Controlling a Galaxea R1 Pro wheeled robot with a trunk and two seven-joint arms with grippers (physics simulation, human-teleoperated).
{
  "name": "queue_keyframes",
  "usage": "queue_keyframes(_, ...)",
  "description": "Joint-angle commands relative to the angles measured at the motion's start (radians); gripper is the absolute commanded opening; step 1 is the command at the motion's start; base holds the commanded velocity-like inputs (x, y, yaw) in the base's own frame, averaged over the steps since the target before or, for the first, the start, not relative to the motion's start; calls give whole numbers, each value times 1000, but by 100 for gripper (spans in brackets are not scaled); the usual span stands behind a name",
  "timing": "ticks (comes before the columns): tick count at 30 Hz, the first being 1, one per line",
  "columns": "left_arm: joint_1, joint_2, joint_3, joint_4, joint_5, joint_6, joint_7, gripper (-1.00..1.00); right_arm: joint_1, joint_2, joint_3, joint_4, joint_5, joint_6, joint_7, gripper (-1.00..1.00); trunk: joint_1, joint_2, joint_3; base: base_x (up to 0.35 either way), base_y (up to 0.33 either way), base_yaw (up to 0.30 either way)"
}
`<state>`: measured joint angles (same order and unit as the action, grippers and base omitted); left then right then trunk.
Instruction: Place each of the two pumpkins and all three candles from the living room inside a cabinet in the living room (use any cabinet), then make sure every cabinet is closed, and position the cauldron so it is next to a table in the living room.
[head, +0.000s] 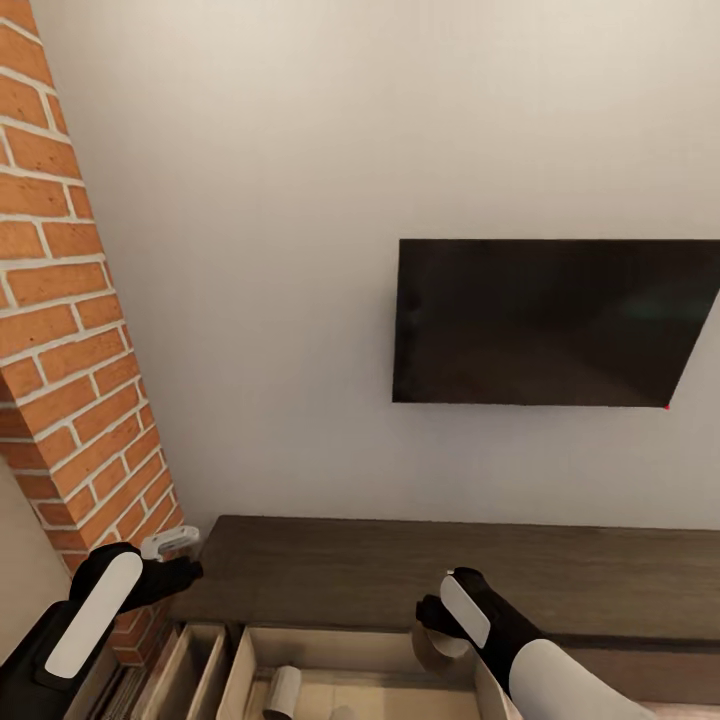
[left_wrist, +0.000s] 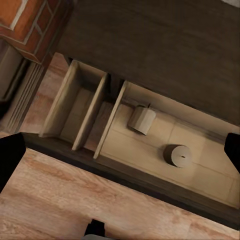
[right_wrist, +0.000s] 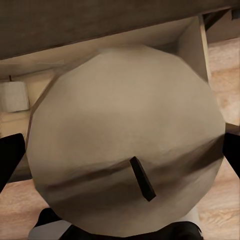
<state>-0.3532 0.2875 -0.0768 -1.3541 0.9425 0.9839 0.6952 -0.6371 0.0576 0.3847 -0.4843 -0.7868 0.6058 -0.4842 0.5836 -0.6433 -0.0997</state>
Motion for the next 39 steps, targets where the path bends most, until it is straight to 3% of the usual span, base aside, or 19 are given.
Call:
queue_keyframes(1, -1, 1, -2, -1, 9, 1, 10, 100, -1, -1, 6, -2, -9, 2, -10, -100, 1, -2, -2, 145, 7, 65)
queue_keyframes(15, -1, 0, -6, -33, 10, 2, 9, 100, -1, -5, 5, 0, -11, 2, -11, -100, 1, -2, -2, 36, 1, 9)
queue_keyframes(35, 4, 2, -1, -129, 22, 7, 7, 100, -1, -5, 5, 0, -12, 5, -17, -100, 77, -142, -64, 0, 0, 0)
queue_keyframes(39, 5, 3, -3, -130, 62, 7, 7, 100, -1, -5, 5, 0, -12, 5, -19, -100, 93, -170, -77, 0, 0, 0)
